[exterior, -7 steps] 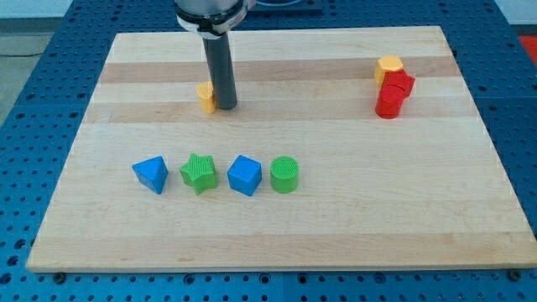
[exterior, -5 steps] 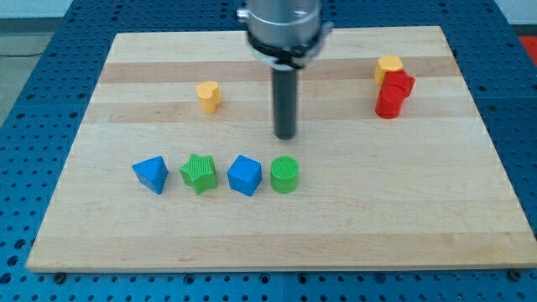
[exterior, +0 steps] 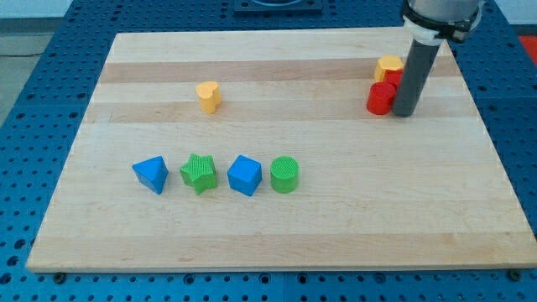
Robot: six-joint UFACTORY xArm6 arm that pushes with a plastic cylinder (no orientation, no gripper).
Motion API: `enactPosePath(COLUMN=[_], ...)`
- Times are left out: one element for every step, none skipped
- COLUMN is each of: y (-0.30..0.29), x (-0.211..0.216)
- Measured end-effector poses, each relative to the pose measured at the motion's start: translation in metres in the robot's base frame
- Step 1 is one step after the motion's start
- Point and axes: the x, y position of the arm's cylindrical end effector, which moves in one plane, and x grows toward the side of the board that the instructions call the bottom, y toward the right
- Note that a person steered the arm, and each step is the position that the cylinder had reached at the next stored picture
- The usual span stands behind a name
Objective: Move the red circle right to the yellow heart
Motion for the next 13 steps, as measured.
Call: enactPosePath(y=[0.002, -0.001, -0.022, -0.052, -0.085, -0.095, -0.095, -0.107, -0.122, -0.142, -0.141, -0.139, -0.137], x=[-0.003, -0.006, -0.027, -0.043, -0.045, -0.047, -0.074, -0.075, -0.060, -0.042, -0.037, -0.037, -0.030])
